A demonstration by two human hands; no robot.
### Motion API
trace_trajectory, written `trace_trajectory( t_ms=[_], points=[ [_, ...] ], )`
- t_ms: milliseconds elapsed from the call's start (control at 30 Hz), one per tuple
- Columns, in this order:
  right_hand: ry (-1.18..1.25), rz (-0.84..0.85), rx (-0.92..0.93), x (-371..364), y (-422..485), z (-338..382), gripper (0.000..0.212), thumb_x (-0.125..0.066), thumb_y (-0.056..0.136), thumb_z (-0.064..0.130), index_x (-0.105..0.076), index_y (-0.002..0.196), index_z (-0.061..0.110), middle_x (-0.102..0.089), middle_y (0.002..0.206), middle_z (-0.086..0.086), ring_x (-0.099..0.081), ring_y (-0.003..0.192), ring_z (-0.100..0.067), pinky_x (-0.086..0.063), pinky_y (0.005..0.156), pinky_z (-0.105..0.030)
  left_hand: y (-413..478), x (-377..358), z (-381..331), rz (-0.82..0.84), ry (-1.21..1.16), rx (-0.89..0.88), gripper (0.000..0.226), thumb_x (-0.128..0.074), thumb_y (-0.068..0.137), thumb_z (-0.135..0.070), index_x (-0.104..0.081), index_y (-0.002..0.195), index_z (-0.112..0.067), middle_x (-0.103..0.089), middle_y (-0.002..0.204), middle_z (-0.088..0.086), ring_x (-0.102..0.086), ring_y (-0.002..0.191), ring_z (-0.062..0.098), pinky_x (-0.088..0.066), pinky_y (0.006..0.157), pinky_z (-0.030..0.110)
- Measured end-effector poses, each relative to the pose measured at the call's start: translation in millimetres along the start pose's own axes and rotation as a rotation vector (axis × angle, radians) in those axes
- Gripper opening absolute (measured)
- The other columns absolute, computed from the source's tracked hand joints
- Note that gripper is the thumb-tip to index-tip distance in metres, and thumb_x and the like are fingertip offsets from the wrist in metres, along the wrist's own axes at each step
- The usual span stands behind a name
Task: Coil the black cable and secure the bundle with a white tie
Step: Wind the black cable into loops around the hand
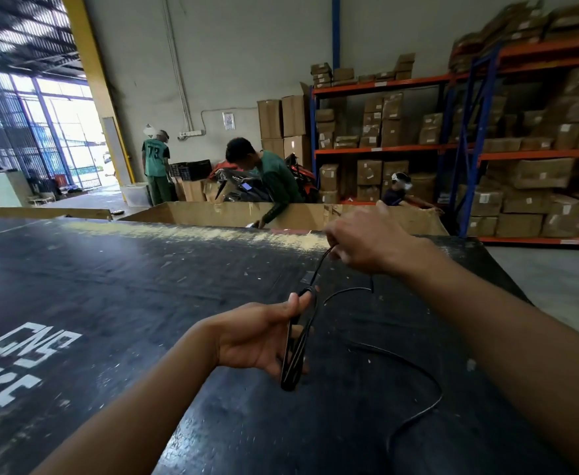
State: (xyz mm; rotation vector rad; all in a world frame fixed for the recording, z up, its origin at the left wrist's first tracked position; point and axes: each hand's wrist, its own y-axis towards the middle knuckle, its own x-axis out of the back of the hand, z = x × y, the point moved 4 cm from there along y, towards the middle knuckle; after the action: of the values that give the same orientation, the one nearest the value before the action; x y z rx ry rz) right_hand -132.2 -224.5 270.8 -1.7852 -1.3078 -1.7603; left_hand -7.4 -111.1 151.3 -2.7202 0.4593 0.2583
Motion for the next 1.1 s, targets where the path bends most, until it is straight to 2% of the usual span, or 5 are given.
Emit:
trace_trajectory(
  t_ms=[200,500,667,967,1100],
  points=[
    [0.398,-0.015,-0.082,-6,-22,21,0.015,-0.066,0.087,0.035,-0.064,0.084,0.021,-0.068,0.084,-0.002,-0.062,0.079,-0.02,-0.053,0.078,-0.045,1,41,-12,-0.101,-0.108,-0.127,0.04,-0.055,0.087,-0.053,-0.072,0.114,-0.03,-0.076,0.101,0.007,-0.07,0.098,0.038,-0.055,0.083,0.058],
    [0.898,0.152,-0.075,-51,-74,90,0.027,-0.054,0.092,0.028,-0.063,0.072,0.014,-0.071,0.071,-0.006,-0.067,0.069,-0.019,-0.053,0.067,-0.038,-14,64,-52,-0.305,-0.221,-0.328,0.033,-0.051,0.092,-0.049,-0.064,0.099,-0.02,-0.069,0.087,0.016,-0.064,0.094,0.048,-0.053,0.081,0.065],
    [1.034,0.421,-0.025,-99,-94,116,0.029,-0.045,0.094,0.017,-0.063,0.073,0.023,-0.064,0.059,0.005,-0.055,0.049,0.003,-0.044,0.053,-0.015,-29,57,-69,-0.278,-0.263,-0.382,0.037,-0.04,0.098,-0.051,-0.063,0.113,-0.027,-0.047,0.133,0.021,-0.055,0.109,0.063,-0.051,0.081,0.07],
    [0.813,0.409,-0.082,-111,-63,65,0.02,-0.057,0.092,0.034,-0.073,0.087,0.022,-0.071,0.083,0.006,-0.069,0.086,-0.016,-0.052,0.089,-0.039,-56,3,-41,0.206,-0.158,-0.245,0.055,-0.048,0.094,-0.051,-0.028,0.145,-0.056,-0.02,0.161,0.012,-0.032,0.135,0.056,-0.039,0.097,0.071],
    [0.537,0.305,-0.086,-93,-35,37,0.012,-0.06,0.091,0.035,-0.069,0.089,0.028,-0.072,0.102,0.006,-0.061,0.111,-0.022,-0.013,0.111,-0.069,-59,-20,-12,0.296,-0.036,-0.099,0.059,-0.049,0.093,-0.053,-0.022,0.145,-0.058,-0.018,0.164,0.006,-0.033,0.137,0.049,-0.032,0.1,0.069]
  ],
)
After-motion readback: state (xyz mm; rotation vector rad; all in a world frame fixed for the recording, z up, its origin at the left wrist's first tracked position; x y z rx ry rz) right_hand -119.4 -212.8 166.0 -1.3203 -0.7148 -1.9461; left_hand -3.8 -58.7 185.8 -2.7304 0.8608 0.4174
